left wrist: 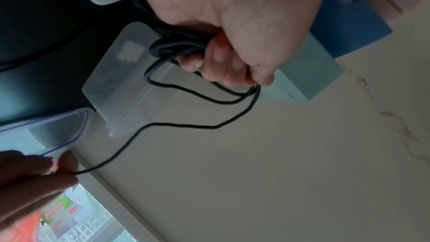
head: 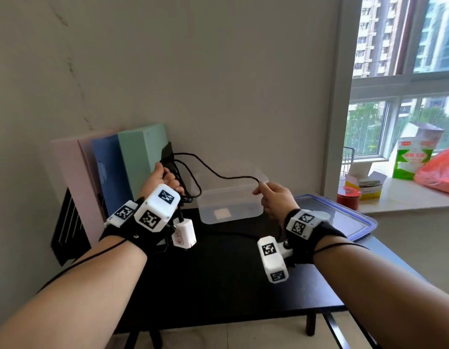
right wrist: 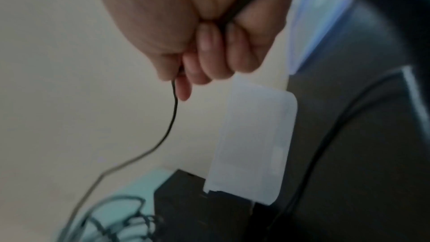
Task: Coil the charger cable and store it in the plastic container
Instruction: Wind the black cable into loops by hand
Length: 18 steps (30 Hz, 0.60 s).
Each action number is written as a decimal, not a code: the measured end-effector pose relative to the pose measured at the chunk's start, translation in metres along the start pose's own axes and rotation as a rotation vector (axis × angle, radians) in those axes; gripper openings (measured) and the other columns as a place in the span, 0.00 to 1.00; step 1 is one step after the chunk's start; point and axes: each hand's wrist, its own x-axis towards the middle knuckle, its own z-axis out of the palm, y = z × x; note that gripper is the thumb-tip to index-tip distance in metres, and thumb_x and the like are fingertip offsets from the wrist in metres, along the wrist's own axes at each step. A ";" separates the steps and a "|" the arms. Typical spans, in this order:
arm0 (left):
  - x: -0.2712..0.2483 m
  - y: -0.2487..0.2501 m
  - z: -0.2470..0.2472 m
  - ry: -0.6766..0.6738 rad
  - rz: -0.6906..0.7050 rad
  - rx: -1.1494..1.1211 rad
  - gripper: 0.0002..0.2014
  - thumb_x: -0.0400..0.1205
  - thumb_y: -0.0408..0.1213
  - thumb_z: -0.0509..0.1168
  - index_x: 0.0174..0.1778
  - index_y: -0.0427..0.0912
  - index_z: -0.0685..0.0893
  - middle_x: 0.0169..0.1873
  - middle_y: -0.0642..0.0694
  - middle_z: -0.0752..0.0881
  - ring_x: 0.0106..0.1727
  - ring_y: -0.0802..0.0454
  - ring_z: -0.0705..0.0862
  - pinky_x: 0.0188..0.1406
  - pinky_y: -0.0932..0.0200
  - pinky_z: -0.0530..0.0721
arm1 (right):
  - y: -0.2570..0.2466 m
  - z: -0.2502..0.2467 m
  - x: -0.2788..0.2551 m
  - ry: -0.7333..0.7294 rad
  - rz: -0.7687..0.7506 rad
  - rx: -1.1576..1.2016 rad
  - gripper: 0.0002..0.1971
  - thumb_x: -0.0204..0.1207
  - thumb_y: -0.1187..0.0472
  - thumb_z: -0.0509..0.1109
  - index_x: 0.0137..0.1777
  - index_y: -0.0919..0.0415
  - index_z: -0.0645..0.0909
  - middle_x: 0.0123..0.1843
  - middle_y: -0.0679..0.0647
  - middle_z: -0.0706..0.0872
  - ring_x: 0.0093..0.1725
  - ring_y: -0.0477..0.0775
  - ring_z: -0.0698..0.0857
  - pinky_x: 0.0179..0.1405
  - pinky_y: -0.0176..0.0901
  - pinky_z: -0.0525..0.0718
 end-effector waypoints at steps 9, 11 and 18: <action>-0.010 -0.007 0.010 -0.068 -0.054 0.179 0.18 0.86 0.37 0.46 0.27 0.47 0.61 0.10 0.52 0.67 0.10 0.59 0.65 0.25 0.65 0.68 | -0.028 0.025 -0.025 -0.291 -0.821 -1.585 0.18 0.83 0.44 0.54 0.60 0.47 0.84 0.56 0.49 0.87 0.58 0.56 0.84 0.50 0.45 0.75; -0.014 -0.016 0.014 -0.082 -0.035 0.321 0.20 0.88 0.38 0.46 0.27 0.46 0.61 0.11 0.53 0.69 0.12 0.60 0.70 0.25 0.63 0.68 | -0.036 0.032 -0.026 -0.333 -0.939 -1.533 0.15 0.81 0.46 0.58 0.57 0.45 0.85 0.52 0.48 0.87 0.56 0.54 0.83 0.52 0.46 0.72; -0.041 -0.039 0.028 -0.119 -0.002 0.547 0.08 0.86 0.34 0.56 0.41 0.39 0.72 0.31 0.42 0.82 0.27 0.51 0.84 0.28 0.56 0.83 | -0.057 0.047 -0.026 -0.266 -1.067 -1.286 0.11 0.78 0.47 0.64 0.50 0.48 0.85 0.45 0.47 0.87 0.50 0.52 0.82 0.53 0.46 0.69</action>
